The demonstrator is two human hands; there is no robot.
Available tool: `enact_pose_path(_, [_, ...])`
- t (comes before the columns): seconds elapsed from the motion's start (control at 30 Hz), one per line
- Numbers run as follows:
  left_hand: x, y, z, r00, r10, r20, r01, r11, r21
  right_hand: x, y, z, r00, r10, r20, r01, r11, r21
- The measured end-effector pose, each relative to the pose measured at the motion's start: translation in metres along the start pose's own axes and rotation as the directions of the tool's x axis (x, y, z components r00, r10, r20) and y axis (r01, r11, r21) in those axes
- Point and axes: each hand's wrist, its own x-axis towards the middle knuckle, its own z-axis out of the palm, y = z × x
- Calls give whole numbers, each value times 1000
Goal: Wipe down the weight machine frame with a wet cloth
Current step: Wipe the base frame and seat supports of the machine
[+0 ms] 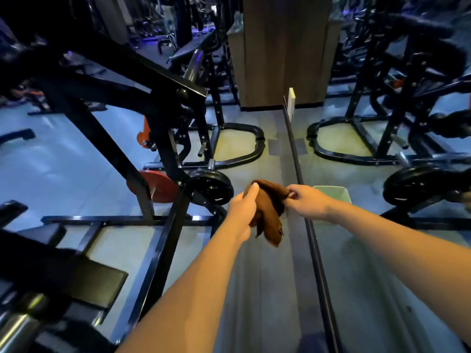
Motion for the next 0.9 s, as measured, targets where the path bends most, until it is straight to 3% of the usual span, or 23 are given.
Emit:
enact_pose_path(0.23, [92, 27, 14, 999, -32, -19, 32, 999, -11, 87, 7, -27, 997, -75, 29, 75, 997, 9])
enact_pose_path(0.47, [194, 61, 19, 996, -45, 80, 45, 999, 7, 199, 11, -61, 996, -78, -43, 72, 989, -131])
enact_pose_path(0.6, [247, 73, 17, 994, -62, 85, 59, 997, 44, 254, 22, -69, 994, -48, -101, 39, 995, -92])
enact_pose_path(0.9, [315, 92, 28, 989, -145, -15, 145, 989, 27, 342, 37, -64, 1000, -12, 7, 13, 999, -51])
